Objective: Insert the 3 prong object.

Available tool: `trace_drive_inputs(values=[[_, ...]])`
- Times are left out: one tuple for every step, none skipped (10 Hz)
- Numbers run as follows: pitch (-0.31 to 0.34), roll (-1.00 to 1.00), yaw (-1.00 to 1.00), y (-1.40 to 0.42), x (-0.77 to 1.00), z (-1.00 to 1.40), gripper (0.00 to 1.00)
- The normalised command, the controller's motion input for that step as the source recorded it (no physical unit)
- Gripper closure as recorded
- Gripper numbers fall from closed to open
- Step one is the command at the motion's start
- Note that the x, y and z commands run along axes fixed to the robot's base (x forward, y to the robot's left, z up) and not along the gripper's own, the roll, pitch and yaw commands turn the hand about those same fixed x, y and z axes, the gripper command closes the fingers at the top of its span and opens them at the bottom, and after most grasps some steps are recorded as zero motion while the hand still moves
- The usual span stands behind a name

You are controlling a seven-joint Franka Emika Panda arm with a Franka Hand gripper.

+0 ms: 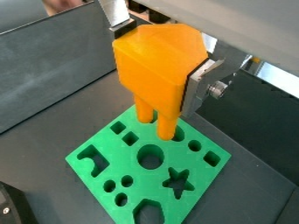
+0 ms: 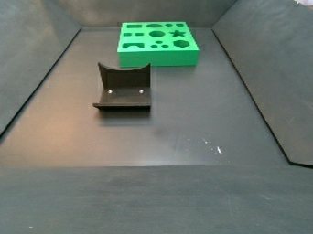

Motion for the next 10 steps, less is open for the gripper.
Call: trace_drive_inputs(values=[[0.000,0.06,0.27,0.31,0.44,-0.56,1.00],[-0.023,0.09,0.13,0.43,0.29,-1.00,1.00],[-0.033,0.01,0.01,0.25,0.42,-1.00,1.00],[-0.043,0.03,0.03,0.21,0.47,-1.00,1.00],[-0.004,0.18,0.02,0.20,0.38,-0.86,1.00],[0.000,0.31,0.03,0.20,0.25,-0.67,1.00],[0.000,0.39,0.10,0.19,0.03,-0.55,1.00],[-0.054,0.23,0.08,0.22,-0.06,-0.89,1.00],[-0.047,0.20,0.03,0.22,-0.09,-0.80,1.00],[-0.007,0.23,0.00,0.12,0.00,-0.67,1.00]])
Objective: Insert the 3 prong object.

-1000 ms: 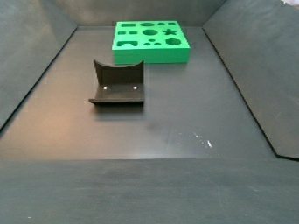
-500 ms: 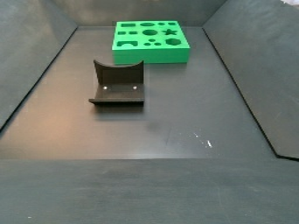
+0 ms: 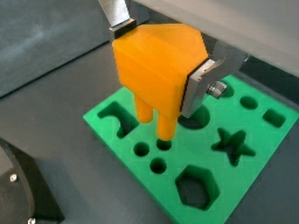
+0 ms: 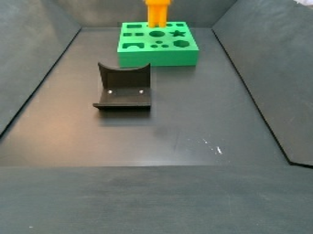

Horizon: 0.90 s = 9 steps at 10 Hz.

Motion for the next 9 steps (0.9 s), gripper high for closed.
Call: trace_drive_inputs(values=[[0.000,0.18,0.00,0.12,0.03,-0.49,1.00],[0.024,0.25,-0.01,0.09,0.09,-0.47,1.00],[0.021,0.23,-0.05,0.08,0.07,-0.46,1.00],[0.010,0.10,-0.08,0.14,0.00,-0.35,1.00],[0.016,0.07,-0.13,0.16,0.00,-0.28,1.00],[0.027,0.08,-0.22,0.18,0.00,-0.27,1.00],[0.000,0.04,-0.25,0.09,-0.03,-0.34,1.00],[0.000,-0.03,-0.28,0.06,-0.14,-0.43,1.00],[-0.017,-0.07,-0.28,0.00,-0.13,-0.42,1.00]])
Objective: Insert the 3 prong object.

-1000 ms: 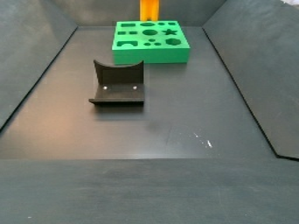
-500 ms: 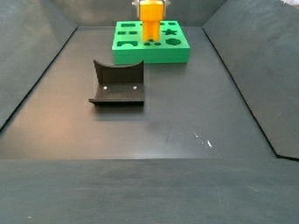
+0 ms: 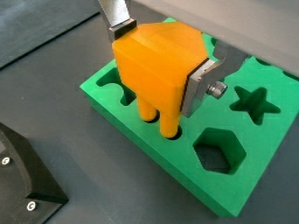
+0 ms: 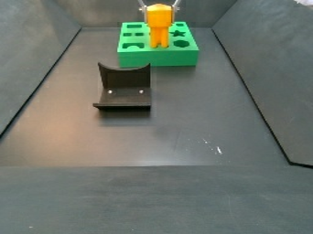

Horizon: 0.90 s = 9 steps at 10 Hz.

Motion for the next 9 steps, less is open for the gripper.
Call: trace_drive_inputs(values=[[-0.010,-0.08,-0.28,0.00,-0.19,-0.43,1.00],[-0.051,-0.14,-0.10,0.00,0.00,-0.40,1.00],[-0.017,-0.09,0.00,0.00,0.26,-0.44,1.00],[-0.020,-0.07,0.00,0.00,0.25,-0.44,1.00],[-0.060,-0.22,0.00,0.07,0.09,-0.35,1.00],[-0.089,-0.33,0.00,0.14,0.02,-0.32,1.00],[-0.127,-0.24,0.00,0.12,0.00,-0.43,1.00],[-0.156,-0.04,-0.01,0.02,0.00,-0.47,1.00],[-0.196,-0.11,0.00,0.01,0.00,-0.25,1.00]])
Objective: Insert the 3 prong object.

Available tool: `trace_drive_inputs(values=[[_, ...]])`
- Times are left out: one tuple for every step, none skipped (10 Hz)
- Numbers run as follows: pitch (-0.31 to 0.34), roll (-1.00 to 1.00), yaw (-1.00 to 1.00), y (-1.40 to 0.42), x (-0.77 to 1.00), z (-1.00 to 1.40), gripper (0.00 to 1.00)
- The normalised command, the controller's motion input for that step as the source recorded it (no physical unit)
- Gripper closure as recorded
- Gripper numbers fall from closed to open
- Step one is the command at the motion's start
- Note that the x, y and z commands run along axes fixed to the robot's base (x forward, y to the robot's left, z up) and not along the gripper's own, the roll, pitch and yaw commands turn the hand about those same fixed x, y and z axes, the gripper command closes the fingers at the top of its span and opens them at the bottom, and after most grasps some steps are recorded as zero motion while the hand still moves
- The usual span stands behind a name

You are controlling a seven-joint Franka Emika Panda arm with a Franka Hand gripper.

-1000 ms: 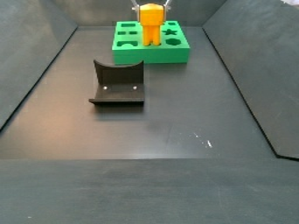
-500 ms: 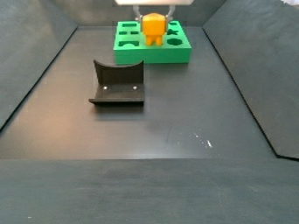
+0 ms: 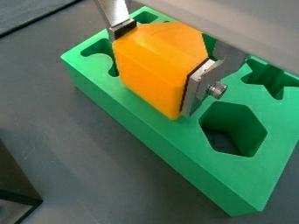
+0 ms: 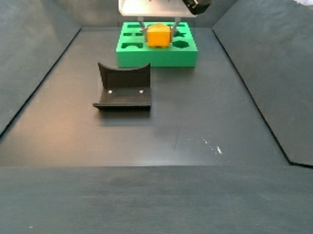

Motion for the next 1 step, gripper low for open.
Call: trace_drive_inputs(values=[[0.000,0.00,0.00,0.00,0.00,0.00,1.00]])
